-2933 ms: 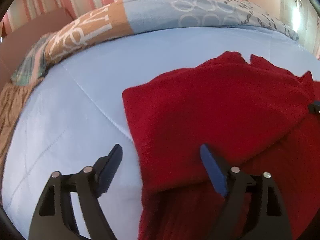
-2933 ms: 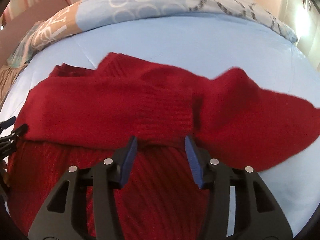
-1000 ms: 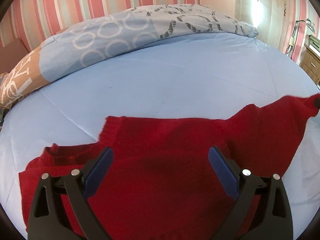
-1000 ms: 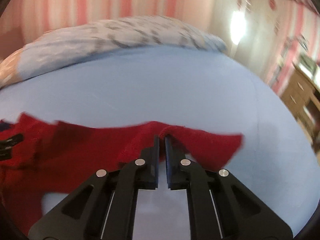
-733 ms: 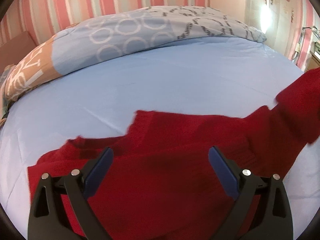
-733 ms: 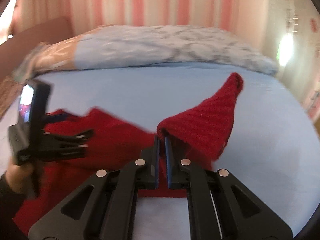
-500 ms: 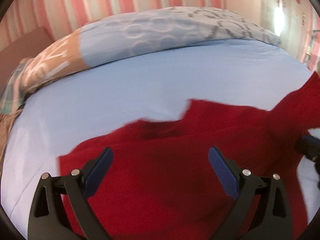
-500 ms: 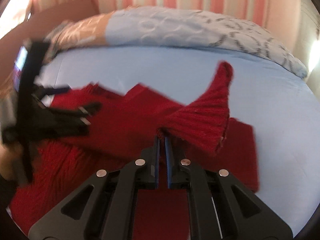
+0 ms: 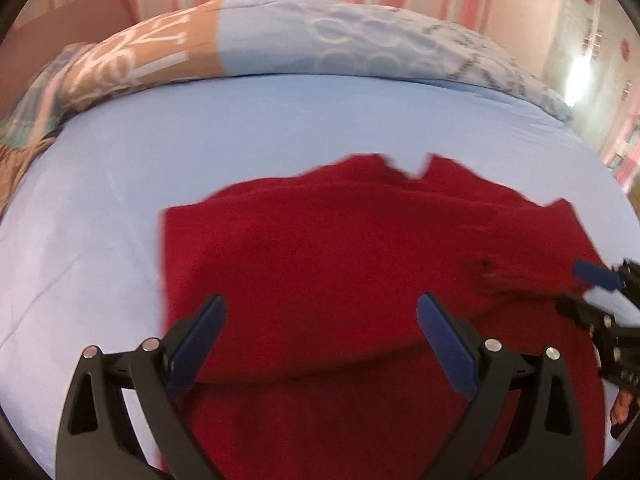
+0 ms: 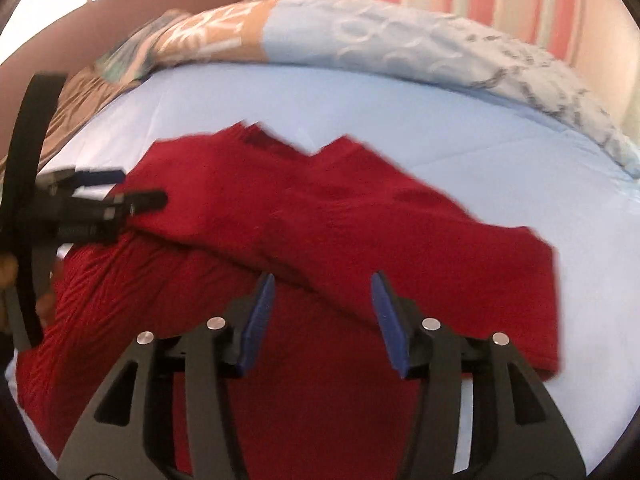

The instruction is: Fold small clothes

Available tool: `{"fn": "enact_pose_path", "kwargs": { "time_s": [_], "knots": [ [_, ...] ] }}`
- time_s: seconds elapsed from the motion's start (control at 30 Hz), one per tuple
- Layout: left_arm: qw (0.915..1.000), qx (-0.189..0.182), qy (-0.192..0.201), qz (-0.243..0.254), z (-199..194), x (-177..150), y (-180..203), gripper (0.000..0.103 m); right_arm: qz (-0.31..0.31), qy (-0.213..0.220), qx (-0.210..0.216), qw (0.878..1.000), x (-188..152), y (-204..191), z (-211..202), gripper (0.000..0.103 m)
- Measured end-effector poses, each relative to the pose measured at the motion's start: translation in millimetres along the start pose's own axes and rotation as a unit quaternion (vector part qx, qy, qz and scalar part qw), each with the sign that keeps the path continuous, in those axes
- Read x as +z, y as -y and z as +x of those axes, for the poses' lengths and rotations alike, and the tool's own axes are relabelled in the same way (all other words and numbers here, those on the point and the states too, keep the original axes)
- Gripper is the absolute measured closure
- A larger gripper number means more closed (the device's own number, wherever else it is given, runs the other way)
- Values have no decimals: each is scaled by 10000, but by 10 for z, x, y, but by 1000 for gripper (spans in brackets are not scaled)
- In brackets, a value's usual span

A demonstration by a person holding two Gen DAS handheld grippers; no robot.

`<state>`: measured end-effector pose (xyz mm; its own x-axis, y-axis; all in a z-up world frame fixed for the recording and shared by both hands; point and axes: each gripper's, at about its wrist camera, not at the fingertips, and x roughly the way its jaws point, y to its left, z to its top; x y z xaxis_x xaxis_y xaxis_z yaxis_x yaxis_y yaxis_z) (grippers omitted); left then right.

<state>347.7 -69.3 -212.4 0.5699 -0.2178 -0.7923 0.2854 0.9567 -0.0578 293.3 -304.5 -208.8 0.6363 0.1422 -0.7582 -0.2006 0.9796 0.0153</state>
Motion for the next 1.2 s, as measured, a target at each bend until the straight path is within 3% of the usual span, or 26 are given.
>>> {"fn": "enact_pose_path", "kwargs": {
  "time_s": [0.2, 0.4, 0.5, 0.53, 0.6, 0.67, 0.73, 0.8, 1.0, 1.07, 1.2],
  "knots": [
    [9970, -604, 106, 477, 74, 160, 856, 6, 649, 26, -712, 9953, -211, 674, -231, 51],
    [9941, -845, -49, 678, 300, 289, 1296, 8, 1270, -16, -1141, 9853, -513, 1282, -368, 51],
    [9926, -960, -264, 693, 435, 249, 1387, 32, 1464, -1, -1254, 9812, -621, 1454, -396, 51],
    [9929, -912, -349, 686, 484, 222, 1407, 35, 1544, 21, -1272, 9798, -655, 1514, -403, 51],
    [9931, -840, -386, 714, 535, 171, 1400, 37, 1615, 41, -1278, 9786, -682, 1559, -403, 51],
    [9937, -733, -318, 789, 542, 138, 1396, 45, 1680, 78, -1303, 9771, -716, 1608, -419, 51],
    [9936, -712, -268, 832, 536, 131, 1373, 69, 1722, 81, -1300, 9764, -727, 1613, -411, 51],
    [9937, -737, -237, 815, 513, 146, 1334, 80, 1738, 74, -1288, 9763, -714, 1594, -390, 51],
    [9934, -455, 265, 1015, 192, 188, 1158, 85, 1594, 118, -1249, 9792, -595, 1440, -369, 51],
    [9912, -192, 542, 1192, -47, 215, 992, 85, 1513, 195, -1233, 9806, -520, 1346, -399, 51],
    [9883, 208, 620, 1379, -223, 233, 570, 85, 1425, 261, -1075, 9836, -357, 1155, -379, 51]
  ]
}}
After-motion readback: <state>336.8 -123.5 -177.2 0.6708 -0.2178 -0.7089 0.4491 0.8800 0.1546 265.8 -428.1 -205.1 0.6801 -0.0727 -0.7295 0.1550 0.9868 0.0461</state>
